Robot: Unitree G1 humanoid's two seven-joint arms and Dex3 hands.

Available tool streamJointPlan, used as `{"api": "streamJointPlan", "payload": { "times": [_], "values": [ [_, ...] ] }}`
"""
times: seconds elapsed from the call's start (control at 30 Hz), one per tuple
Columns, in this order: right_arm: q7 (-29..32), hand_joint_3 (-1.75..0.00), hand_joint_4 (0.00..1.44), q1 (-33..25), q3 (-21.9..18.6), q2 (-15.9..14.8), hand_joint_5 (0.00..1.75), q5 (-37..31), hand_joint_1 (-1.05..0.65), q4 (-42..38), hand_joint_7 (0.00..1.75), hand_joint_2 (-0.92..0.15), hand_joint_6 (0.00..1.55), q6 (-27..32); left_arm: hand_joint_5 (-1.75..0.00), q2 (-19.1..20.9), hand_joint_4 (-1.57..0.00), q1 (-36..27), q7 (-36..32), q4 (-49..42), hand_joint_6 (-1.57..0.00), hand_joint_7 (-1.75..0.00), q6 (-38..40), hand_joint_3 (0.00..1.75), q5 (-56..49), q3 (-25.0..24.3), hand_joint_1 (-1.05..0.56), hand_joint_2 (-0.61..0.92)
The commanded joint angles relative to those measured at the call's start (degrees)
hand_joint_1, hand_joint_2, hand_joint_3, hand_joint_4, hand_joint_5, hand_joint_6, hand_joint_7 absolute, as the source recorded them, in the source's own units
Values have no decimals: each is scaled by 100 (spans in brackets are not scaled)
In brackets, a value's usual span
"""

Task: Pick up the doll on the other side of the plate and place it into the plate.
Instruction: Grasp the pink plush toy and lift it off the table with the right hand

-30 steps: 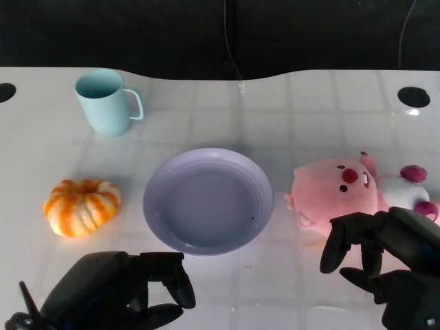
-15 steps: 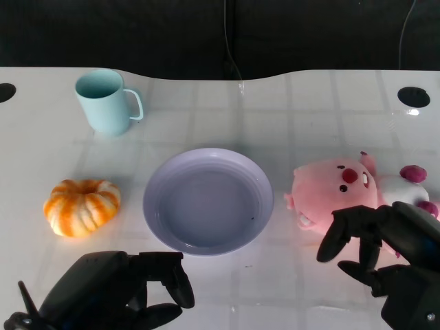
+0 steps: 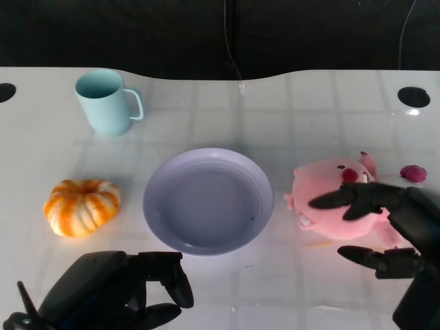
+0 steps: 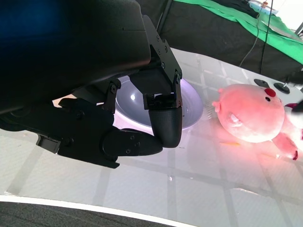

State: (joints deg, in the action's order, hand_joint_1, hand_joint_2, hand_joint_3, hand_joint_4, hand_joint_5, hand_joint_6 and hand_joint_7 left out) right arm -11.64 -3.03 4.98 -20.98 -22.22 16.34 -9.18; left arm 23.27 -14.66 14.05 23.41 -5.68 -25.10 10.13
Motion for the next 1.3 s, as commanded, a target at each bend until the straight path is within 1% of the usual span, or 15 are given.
{"api": "streamJointPlan", "payload": {
  "times": [0.03, 0.07, 0.17, 0.2, 0.3, 0.33, 0.4, 0.5, 0.6, 0.7, 0.83, 0.97, 1.1, 1.2, 1.3],
  "values": [
    [217, -14, 13, 22, -179, -127, 91, -120, -26, -61, 22, -73, 37, -211, -155, 78, -68, -37, 63, 33, -71, -107, -57, 33, -6, -18, -27, 92],
    [264, -11, 11, 22, -208, -139, 91, -176, -28, -51, 21, -74, 36, -217, -155, 82, -68, -36, 65, 37, -72, -107, -69, 33, -5, -16, -27, 92],
    [394, -5, 2, 18, -300, -150, 86, -407, -40, 16, 16, -77, 28, -147, -155, 71, -68, -48, 74, 75, -72, -108, -36, 33, -23, -5, -28, 92],
    [401, -4, 1, 18, -326, -158, 80, -472, -45, 53, 14, -78, 24, -87, -156, 62, -68, -54, 82, 97, -71, -109, -5, 33, -31, 1, -28, 92],
    [428, -2, 0, 37, -418, -177, 66, -685, -52, 185, 10, -79, 18, 138, -157, 46, -67, -63, 93, 138, -71, -109, 42, 33, -45, 24, -29, 92],
    [400, -1, 0, 43, -443, -186, 54, -808, -56, 261, 8, -80, 14, 287, -157, 40, -67, -65, 91, 147, -71, -109, 47, 33, -44, 31, -28, 92],
    [326, -1, 0, 51, -473, -186, 41, -1046, -61, 420, 6, -80, 11, 591, -157, 38, -67, -69, 91, 173, -71, -109, 60, 33, -55, 47, -28, 92],
    [223, 0, 0, 75, -454, -194, 37, -1424, -65, 629, 6, -79, 10, 1012, -157, 43, -67, -76, 97, 222, -70, -110, 92, 33, -79, 64, -28, 92],
    [138, 0, 0, 91, -422, -244, 41, -1738, -68, 763, 6, -77, 11, 1252, -157, 26, -66, -87, 86, 274, -70, -110, 136, 33, -87, 92, -28, 92],
    [-98, 0, 0, 118, -396, -310, 42, -2062, -70, 913, 6, -78, 10, 1567, -157, -2, -67, -102, 79, 336, -71, -110, 198, 33, -124, 144, -28, 92],
    [-561, 0, 0, 234, -348, -400, 38, -2275, -59, 1034, 6, -73, 11, 1929, -157, -14, -66, -106, 85, 405, -70, -111, 280, 33, -229, 192, -29, 92],
    [-958, 0, 0, 375, -233, -622, 38, -2378, -48, 849, 6, -71, 13, 2042, -159, -34, -66, -148, 59, 445, -70, -113, 273, 33, -185, 183, -29, 92],
    [-1009, 0, 0, 554, -57, -681, 39, -2513, -45, 523, 6, -70, 14, 2108, -160, -24, -66, -174, 75, 483, -70, -114, 292, 33, -175, 170, -29, 92],
    [-943, 0, 0, 746, 111, -725, 40, -2572, -39, 126, 5, -69, 15, 2037, -158, -24, -67, -184, 55, 474, -70, -113, 243, 33, -156, 168, -28, 92],
    [-920, 0, 0, 950, 252, -755, 42, -2546, -36, -295, 5, -68, 17, 1973, -160, -49, -68, -204, 24, 471, -70, -114, 229, 33, -158, 173, -28, 92]
  ]
}}
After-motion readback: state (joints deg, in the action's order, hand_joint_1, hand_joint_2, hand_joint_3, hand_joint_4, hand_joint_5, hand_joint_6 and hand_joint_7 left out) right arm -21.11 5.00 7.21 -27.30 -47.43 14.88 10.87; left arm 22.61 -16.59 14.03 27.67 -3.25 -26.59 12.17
